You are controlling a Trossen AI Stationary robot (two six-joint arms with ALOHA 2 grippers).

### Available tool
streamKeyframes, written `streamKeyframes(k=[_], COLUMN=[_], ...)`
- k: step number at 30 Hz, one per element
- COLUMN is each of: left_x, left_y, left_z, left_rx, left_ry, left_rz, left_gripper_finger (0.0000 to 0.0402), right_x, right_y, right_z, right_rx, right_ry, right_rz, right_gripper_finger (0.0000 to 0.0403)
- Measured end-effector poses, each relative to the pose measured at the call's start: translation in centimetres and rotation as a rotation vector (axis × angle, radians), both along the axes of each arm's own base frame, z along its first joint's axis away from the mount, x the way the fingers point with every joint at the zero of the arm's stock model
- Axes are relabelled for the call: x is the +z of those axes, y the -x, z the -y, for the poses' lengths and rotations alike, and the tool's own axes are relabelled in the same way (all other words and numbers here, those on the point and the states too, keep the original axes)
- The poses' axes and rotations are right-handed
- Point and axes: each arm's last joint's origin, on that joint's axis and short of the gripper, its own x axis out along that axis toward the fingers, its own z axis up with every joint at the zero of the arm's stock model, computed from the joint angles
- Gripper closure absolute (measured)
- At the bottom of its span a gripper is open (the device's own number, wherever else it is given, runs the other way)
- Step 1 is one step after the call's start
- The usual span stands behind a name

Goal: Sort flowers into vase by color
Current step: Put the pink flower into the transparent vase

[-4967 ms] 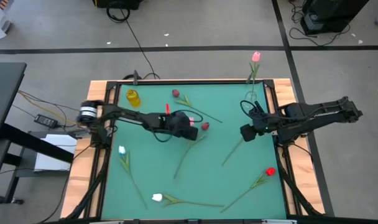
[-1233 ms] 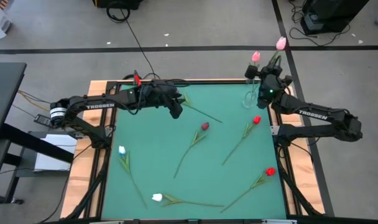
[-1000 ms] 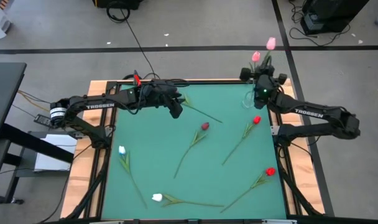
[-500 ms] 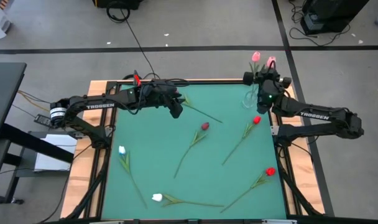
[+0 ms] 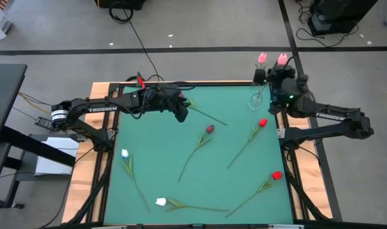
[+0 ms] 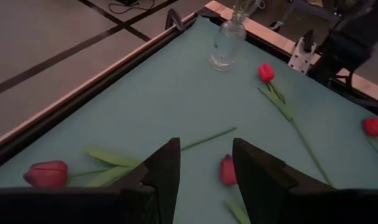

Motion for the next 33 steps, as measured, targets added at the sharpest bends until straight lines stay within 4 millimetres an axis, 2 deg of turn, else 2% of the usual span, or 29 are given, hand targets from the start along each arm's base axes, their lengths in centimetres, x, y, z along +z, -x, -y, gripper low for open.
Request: streamKeyframes(k=[2, 5, 14, 19, 22, 24, 27, 33], left_x=[0.0, -0.1, -0.5, -0.6, -0.6, -0.8, -0.9, -1.2], left_y=[-0.1, -0.3, -1.0, -1.2, -1.2, -1.1, -1.0, -0.8], left_z=[0.3, 0.6, 2.3, 2.8, 2.8, 2.8, 2.8, 2.8], left_rx=[-0.009, -0.010, -0.046, -0.057, -0.046, -0.041, -0.038, -0.043], left_ry=[0.001, 0.019, 0.057, 0.061, 0.081, 0.091, 0.097, 0.095], left_rz=[0.001, 0.009, 0.016, 0.015, 0.017, 0.004, -0.014, -0.049], left_gripper_finger=[0.0249, 0.0249, 0.0249, 0.0248, 0.0248, 0.0248, 0.0248, 0.0248], right_x=[0.7, 0.6, -1.9, -4.2, -6.3, -8.0, -10.0, -9.7], right_y=[0.3, 0.6, 0.2, 0.2, 0.9, 1.7, 2.6, 3.0], right_z=[-0.2, -0.3, 0.4, 1.5, 2.4, 3.2, 3.8, 4.3], right_rx=[-0.004, 0.010, 0.066, 0.160, 0.255, 0.259, 0.233, 0.336], right_ry=[-0.001, 0.002, 0.014, -0.040, -0.196, -0.362, -0.548, -0.703], right_rz=[0.004, 0.003, 0.026, 0.021, 0.151, 0.253, 0.286, 0.438], right_gripper_finger=[0.0260, 0.0260, 0.0260, 0.0259, 0.0255, 0.0247, 0.0225, 0.0165])
